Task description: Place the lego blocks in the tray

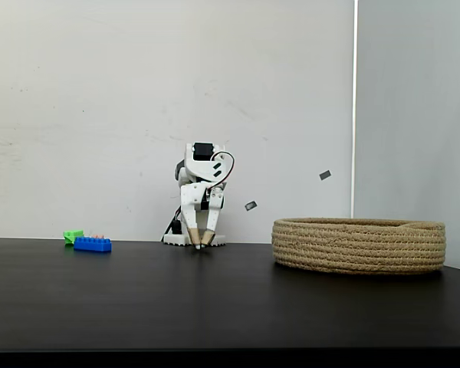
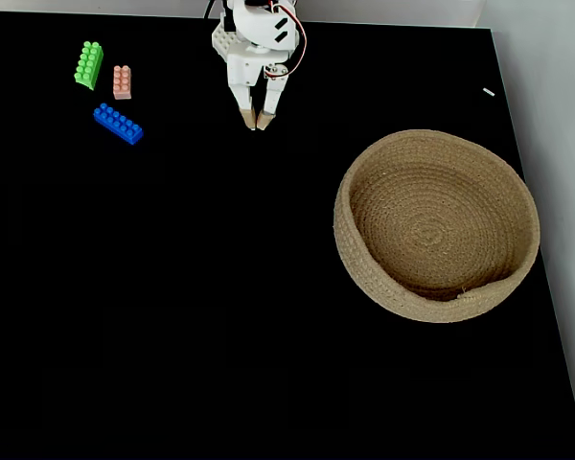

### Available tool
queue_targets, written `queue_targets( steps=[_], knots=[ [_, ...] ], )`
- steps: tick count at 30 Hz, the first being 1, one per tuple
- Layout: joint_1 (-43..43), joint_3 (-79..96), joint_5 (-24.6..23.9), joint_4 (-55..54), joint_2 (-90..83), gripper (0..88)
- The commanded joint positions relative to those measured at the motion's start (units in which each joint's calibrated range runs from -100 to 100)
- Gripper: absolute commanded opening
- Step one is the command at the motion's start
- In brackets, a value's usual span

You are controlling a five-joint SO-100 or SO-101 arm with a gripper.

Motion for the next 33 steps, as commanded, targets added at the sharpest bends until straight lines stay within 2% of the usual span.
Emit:
queue_targets(
  steps=[1, 22, 33],
  knots=[
    [0.1, 0.8, -0.4, 0.6, -0.4, 0.0],
    [-0.9, 0.1, -2.0, -1.2, -0.1, 0.0],
    [6.2, -20.5, 9.5, -5.3, 20.5, 1.1]
  ],
)
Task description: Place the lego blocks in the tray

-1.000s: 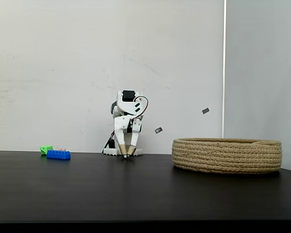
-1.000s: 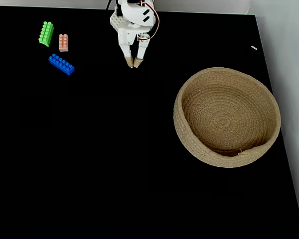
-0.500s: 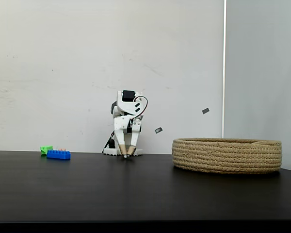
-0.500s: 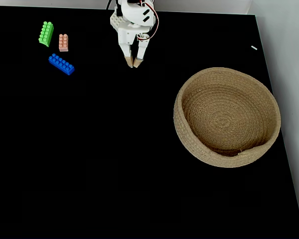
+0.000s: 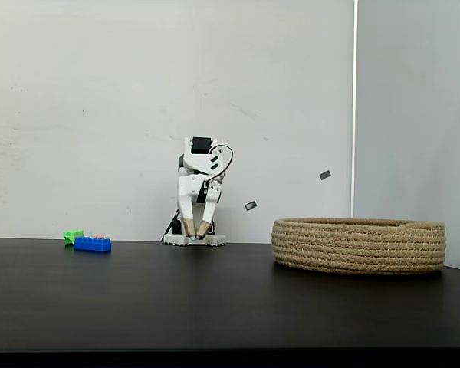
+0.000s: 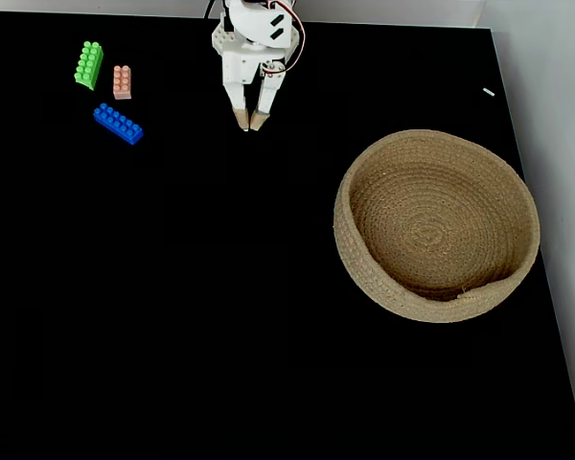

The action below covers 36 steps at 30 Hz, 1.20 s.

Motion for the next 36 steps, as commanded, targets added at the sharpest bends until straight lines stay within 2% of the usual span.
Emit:
queue_targets(
  steps=[1, 8, 17, 29, 36],
  knots=[
    [3.2, -12.1, 5.4, -0.9, 10.3, 2.8],
    [11.5, -29.7, 16.6, 1.9, 26.6, 16.0],
    [23.4, -43.1, 28.3, 2.7, 40.3, 19.5],
    [36.8, -52.6, 38.3, 1.9, 54.9, 21.0],
    [40.4, -59.6, 41.6, 1.4, 63.2, 22.2]
  ],
)
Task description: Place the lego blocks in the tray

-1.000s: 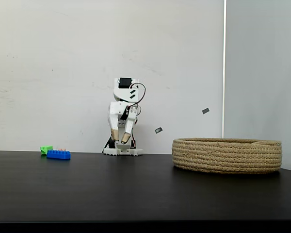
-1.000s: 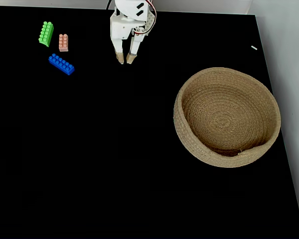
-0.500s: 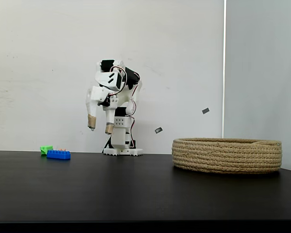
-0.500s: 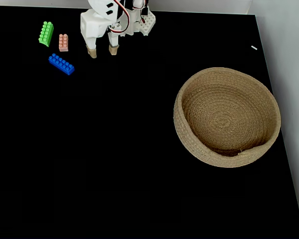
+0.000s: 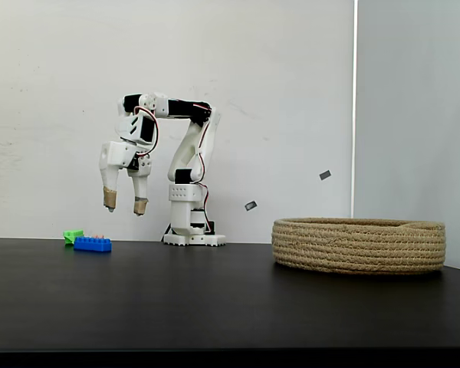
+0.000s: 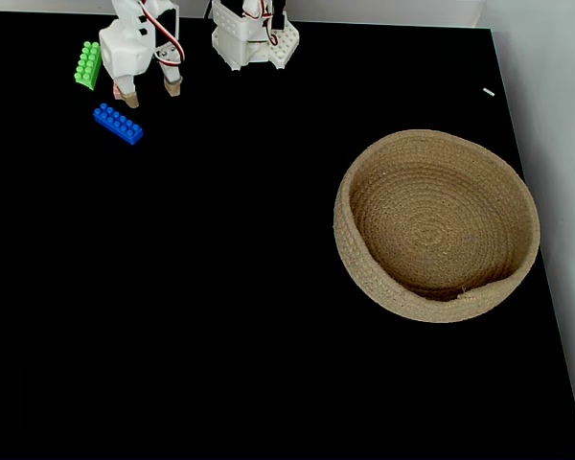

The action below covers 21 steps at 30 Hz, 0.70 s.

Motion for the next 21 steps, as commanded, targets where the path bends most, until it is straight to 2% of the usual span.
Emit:
queue_targets(
  steps=[1, 13, 21],
  knots=[
    [1.8, -7.5, 1.7, -0.3, 3.1, 22.3],
    [4.0, -11.0, 4.2, -7.4, 11.5, 23.8],
    [5.2, -7.2, 5.4, -13.4, 14.2, 24.0]
  ],
)
